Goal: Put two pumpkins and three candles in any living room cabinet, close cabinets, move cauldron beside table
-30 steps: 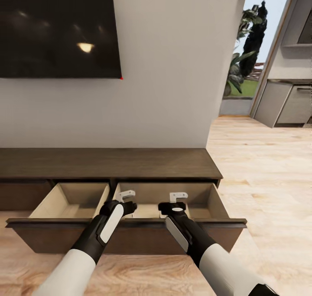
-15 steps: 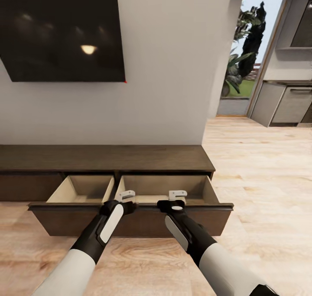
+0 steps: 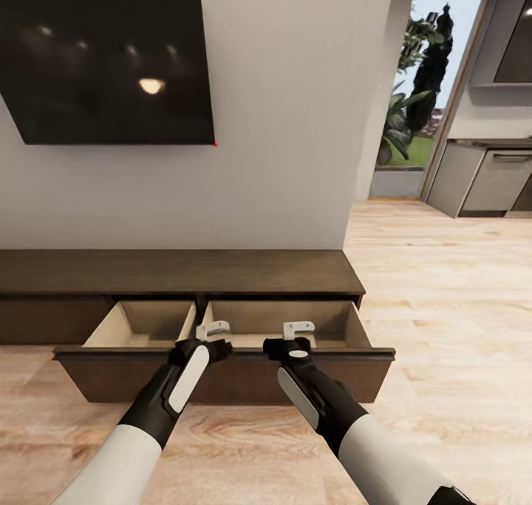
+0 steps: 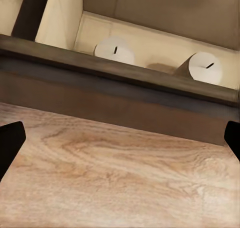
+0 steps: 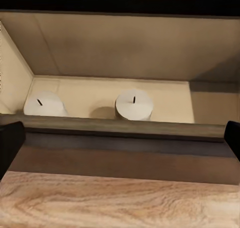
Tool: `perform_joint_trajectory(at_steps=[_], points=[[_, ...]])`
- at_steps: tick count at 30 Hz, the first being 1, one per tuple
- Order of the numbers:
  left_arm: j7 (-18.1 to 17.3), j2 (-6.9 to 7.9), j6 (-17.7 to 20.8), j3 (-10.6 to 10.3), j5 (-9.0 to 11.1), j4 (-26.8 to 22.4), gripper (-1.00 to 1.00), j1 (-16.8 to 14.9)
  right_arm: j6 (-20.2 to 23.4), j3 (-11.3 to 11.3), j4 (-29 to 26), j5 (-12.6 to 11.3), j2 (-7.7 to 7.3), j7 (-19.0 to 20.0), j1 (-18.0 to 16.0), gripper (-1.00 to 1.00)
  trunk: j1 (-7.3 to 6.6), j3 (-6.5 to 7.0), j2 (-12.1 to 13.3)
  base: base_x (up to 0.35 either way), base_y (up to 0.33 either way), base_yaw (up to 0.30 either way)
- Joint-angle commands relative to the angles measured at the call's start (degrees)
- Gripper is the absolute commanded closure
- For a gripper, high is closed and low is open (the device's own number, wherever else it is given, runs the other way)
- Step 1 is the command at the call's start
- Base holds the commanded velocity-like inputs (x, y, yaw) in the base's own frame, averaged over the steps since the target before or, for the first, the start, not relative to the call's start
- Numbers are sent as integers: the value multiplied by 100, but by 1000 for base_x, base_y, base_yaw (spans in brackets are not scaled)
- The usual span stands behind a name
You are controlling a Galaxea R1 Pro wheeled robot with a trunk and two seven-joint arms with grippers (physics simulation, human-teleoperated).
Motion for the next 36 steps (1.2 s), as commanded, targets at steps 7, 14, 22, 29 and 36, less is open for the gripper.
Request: perform_joint_trajectory(at_steps=[7,14,22,29,36], points=[[57,4,8,-7,60,-23,-100,-2,-29,22,-3,-30,0,-42,-4,-100,-155,127,280,-47,1,91],[57,4,8,-7,62,-21,-100,-4,-31,29,3,-30,0,-42,-2,-100,-309,268,560,-260,34,246],[57,4,8,-7,61,-37,-100,-2,-28,184,3,-30,0,-42,-3,-100,-331,303,601,-50,4,263],[28,31,8,61,55,-63,-100,0,-21,215,14,-30,0,-44,-2,-100,-331,318,601,-1,0,264],[-8,68,8,383,53,-59,-100,1,0,216,20,-30,0,-51,-4,-100,-331,333,601,0,0,264]])
